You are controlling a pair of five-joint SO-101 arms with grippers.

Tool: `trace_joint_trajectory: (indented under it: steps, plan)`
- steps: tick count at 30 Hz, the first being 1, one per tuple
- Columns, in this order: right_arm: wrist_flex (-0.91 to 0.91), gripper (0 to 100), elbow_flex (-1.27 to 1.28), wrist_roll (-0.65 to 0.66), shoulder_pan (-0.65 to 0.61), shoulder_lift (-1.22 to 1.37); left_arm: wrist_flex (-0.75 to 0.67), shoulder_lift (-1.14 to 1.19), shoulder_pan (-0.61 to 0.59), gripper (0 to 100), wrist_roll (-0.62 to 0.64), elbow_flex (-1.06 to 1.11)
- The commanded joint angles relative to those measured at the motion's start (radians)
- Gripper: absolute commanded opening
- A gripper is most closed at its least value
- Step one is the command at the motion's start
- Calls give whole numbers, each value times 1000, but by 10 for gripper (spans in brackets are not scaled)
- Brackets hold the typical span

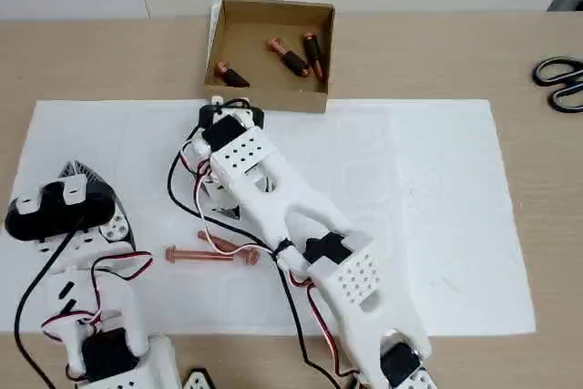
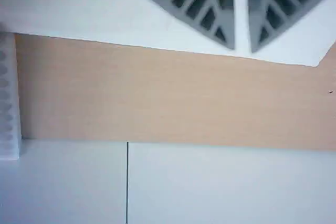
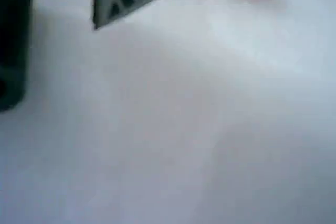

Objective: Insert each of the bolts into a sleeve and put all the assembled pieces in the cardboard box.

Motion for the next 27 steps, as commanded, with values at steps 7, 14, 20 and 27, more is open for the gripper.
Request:
trace_joint_trajectory:
  steps: [7,14,20,27]
  plan:
    - [-27,0,-6,-28,44,-15,-5,-11,-5,6,3,-54]
    - [12,3,-49,-21,130,-114,-2,-9,23,6,26,-131]
    - [22,3,-49,40,197,-323,420,-2,106,6,227,-360]
    - [18,5,6,121,274,-433,707,80,212,6,288,-599]
